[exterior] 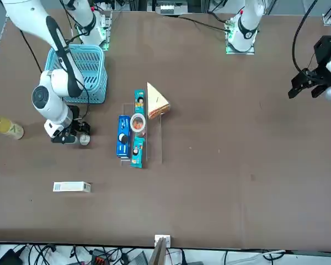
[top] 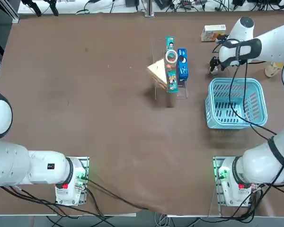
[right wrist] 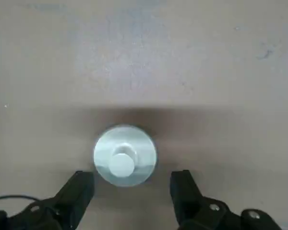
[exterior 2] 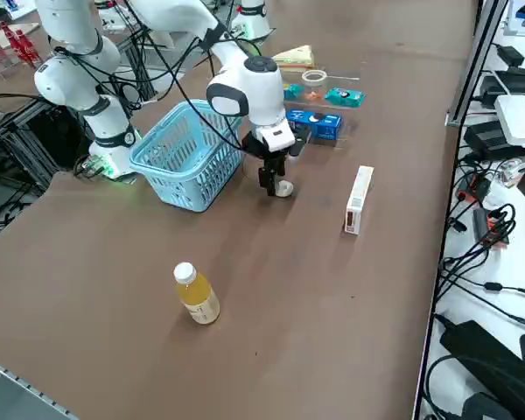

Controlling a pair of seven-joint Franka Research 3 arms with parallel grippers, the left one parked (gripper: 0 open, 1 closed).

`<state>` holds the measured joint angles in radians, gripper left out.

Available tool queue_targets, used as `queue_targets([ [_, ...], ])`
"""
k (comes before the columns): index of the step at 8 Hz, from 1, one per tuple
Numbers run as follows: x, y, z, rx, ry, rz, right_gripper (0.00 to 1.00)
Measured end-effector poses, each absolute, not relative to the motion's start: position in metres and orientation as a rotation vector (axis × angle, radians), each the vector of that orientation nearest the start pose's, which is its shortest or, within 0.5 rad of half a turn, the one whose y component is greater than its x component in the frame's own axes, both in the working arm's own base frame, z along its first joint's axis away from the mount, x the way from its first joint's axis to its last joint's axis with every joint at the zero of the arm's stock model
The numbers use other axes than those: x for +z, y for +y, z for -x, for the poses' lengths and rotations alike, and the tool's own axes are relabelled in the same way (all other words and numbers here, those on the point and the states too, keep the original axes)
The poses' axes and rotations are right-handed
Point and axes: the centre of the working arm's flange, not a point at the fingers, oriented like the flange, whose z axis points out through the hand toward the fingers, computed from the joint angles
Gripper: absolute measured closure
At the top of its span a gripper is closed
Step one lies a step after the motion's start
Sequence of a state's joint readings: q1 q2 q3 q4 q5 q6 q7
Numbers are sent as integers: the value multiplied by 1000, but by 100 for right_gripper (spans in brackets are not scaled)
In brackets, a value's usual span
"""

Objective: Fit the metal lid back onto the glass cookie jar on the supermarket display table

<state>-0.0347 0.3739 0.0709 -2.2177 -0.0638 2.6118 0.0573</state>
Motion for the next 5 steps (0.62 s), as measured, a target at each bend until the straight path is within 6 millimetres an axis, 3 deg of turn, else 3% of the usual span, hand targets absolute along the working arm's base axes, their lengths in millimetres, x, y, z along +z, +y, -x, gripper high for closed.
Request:
queue_targets([
  [2,205,22,-559,-38,-45,3146,5],
  [5,207,24,-564,-51,-50,3145,18],
])
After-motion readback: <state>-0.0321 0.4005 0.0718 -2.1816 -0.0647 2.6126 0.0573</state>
